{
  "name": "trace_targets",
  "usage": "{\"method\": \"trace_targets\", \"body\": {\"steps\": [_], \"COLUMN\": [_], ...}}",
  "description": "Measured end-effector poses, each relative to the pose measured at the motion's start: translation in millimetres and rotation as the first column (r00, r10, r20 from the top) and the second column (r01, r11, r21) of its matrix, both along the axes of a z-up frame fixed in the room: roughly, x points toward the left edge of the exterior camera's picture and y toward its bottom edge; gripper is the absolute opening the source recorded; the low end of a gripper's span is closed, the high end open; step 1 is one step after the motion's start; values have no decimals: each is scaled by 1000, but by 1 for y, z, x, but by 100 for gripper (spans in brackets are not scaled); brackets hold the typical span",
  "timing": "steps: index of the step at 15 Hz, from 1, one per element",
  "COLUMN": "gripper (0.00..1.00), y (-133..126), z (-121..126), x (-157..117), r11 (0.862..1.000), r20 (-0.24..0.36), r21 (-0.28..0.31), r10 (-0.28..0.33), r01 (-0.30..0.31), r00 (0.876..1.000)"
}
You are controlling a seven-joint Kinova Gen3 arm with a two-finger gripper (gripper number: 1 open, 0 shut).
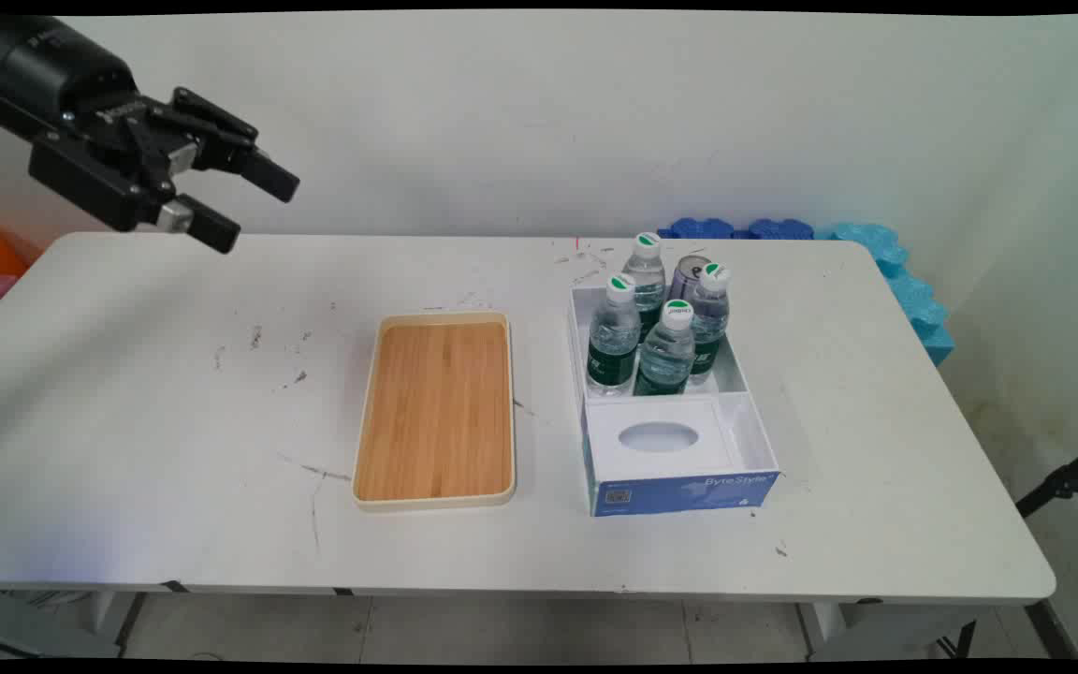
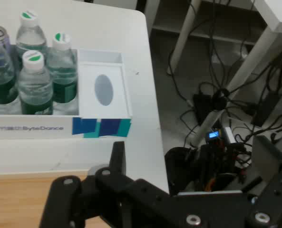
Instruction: Pick up the green bottle from the white box
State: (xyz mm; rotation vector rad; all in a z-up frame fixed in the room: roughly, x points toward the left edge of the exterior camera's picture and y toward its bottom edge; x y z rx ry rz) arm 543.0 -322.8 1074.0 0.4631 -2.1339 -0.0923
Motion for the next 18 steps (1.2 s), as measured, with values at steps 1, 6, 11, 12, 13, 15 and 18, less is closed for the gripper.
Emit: {"method": "trace_targets", "body": {"steps": [1,6,11,12,13,15,18], "gripper": [100,100,100,100,100,100,100], "y": [-2,-11,-37,-46,-51,-67,-85], "z": [2,8,10,9,8,4,-3], "x": [2,5,-11,-16,-20,-31,-48], "r11": [1000,997,991,989,988,985,980], "r20": [3,24,48,55,60,78,92], "r21": [-1,3,-2,-3,-3,-4,-4], "r10": [12,73,135,148,154,175,196], "r01": [-12,-73,-135,-148,-154,-175,-197], "r00": [1000,997,990,988,986,982,976]}}
